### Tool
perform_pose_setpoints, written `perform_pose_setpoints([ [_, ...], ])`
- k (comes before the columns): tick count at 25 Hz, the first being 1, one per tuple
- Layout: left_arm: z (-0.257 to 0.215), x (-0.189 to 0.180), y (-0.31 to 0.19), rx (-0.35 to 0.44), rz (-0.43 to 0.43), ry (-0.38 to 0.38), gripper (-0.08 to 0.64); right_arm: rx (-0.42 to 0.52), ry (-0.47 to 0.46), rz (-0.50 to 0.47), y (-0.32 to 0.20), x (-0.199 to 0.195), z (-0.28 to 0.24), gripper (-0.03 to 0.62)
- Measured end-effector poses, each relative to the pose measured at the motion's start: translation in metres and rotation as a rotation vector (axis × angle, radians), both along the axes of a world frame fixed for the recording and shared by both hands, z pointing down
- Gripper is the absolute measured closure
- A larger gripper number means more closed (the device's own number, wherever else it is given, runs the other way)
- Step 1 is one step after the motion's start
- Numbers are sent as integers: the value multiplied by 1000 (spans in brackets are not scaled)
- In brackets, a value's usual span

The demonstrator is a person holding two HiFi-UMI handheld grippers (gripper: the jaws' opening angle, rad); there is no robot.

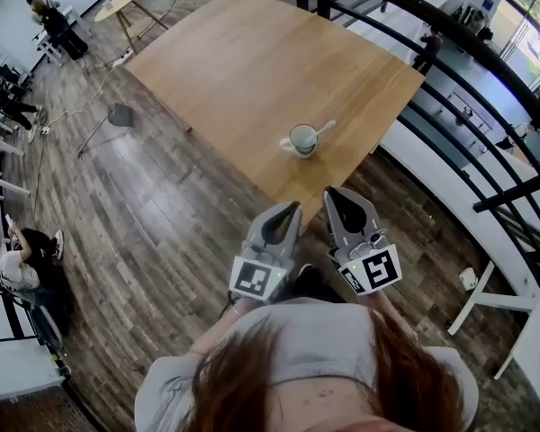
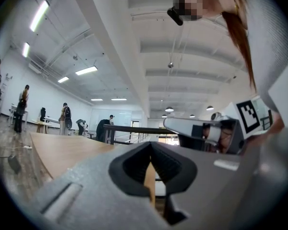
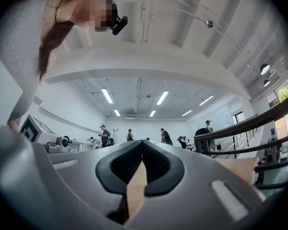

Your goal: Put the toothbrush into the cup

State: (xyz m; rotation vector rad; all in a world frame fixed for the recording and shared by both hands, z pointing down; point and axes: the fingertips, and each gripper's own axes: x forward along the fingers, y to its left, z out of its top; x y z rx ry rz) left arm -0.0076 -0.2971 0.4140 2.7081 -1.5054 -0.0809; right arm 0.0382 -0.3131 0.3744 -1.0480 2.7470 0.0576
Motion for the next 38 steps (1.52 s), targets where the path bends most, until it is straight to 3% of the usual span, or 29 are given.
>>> perform_pose_setpoints([
  [8,3,-18,62,-12,2,18,557,5,-13,-38,59,-29,-4,597],
  [12,1,-32,122,-28,-6,30,557,-6,-18,-29,118,-42,-5,595],
  [18,-15,-51,203,13,31,23,557,22,-28,4,216,-61,-12,595],
  [29,-41,-28,281,75,133,30,557,92,-28,119,296,-33,-44,594],
  [38,-55,-7,318,83,97,43,557,72,-8,109,333,-7,-50,594],
])
